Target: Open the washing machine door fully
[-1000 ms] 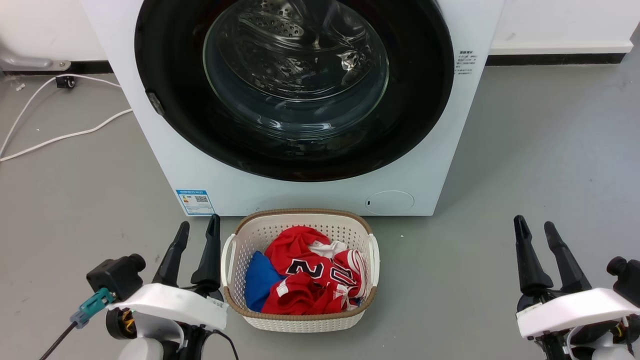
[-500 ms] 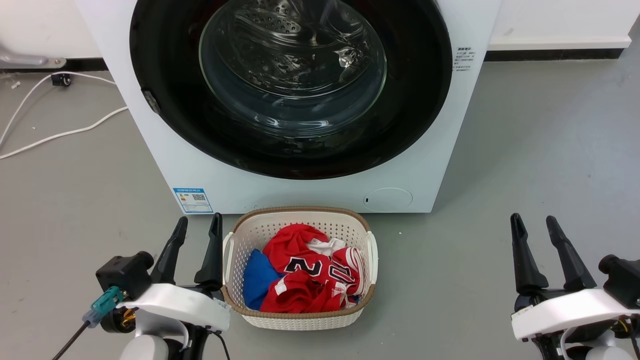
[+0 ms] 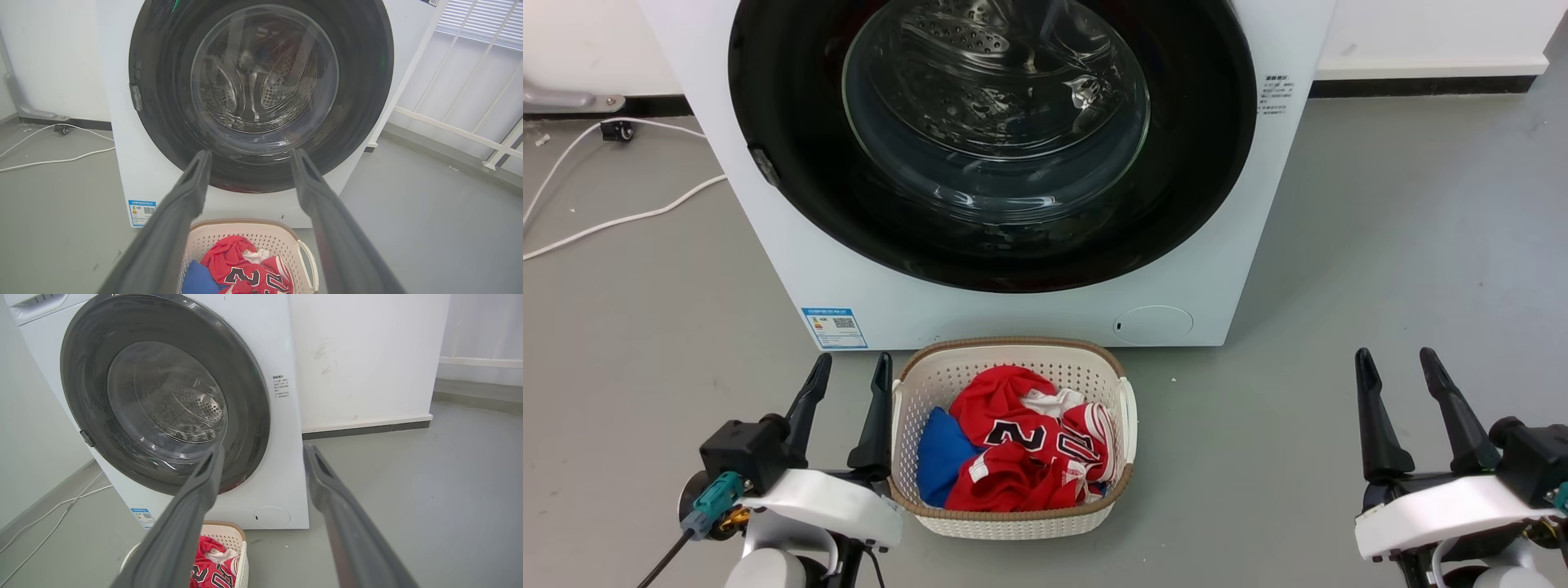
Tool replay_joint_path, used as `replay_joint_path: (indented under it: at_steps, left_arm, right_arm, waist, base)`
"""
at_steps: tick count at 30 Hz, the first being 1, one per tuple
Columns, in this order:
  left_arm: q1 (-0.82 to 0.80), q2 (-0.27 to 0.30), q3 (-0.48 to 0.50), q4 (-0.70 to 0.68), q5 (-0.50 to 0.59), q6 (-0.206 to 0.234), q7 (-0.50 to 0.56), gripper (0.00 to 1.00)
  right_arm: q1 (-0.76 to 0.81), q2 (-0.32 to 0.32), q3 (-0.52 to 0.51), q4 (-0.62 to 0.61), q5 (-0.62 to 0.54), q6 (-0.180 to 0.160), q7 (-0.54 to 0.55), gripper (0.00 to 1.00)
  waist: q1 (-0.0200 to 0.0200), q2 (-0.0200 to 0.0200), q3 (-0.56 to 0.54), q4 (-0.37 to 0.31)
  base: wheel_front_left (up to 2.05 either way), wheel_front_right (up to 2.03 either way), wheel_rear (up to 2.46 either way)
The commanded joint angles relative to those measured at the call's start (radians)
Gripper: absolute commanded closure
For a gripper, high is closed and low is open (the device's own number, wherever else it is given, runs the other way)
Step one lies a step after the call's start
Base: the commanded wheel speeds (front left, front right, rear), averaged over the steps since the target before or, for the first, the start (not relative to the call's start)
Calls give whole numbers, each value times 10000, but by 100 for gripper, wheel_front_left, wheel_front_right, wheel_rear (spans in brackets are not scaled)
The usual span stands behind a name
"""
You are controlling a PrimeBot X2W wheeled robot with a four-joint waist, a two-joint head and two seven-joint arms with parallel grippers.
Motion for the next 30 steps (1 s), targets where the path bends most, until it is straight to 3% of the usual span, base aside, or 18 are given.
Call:
replay_joint_path:
  at_steps: [1,30]
  left_arm:
    - [-90,60,-15,-15,299,-22,-108,0]
    - [-44,75,-137,405,1893,-29,-627,0]
  right_arm:
    - [89,25,-14,-140,-342,19,-71,0]
    - [308,119,-15,-329,-1914,13,-378,0]
  waist:
    - [-1,0,-18,-9]
    - [-1,0,-28,-3]
  base:
    - [0,0,0]
    - [0,0,0]
